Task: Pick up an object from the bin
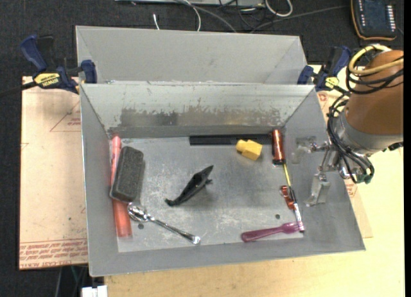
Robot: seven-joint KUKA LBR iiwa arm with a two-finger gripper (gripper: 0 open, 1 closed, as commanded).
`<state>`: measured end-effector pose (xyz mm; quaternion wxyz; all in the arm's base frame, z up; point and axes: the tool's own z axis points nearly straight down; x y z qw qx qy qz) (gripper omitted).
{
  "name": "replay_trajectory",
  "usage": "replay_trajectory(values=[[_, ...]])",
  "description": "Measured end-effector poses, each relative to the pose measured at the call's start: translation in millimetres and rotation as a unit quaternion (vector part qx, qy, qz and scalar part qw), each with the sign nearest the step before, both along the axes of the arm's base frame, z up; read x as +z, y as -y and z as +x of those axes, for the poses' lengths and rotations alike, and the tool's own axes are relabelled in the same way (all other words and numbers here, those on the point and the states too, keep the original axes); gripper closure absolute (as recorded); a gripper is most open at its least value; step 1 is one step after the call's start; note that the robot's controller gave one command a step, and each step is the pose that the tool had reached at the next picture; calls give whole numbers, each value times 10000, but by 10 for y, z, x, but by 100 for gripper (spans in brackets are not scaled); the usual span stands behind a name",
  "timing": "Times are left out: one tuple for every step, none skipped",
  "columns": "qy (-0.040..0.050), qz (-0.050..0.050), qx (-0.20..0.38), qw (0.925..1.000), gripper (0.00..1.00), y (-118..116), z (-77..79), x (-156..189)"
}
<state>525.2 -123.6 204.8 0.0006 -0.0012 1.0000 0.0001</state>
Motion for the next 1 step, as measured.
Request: replay_trajectory(values=[[0, 0, 2, 10000, 0, -1, 0, 0]])
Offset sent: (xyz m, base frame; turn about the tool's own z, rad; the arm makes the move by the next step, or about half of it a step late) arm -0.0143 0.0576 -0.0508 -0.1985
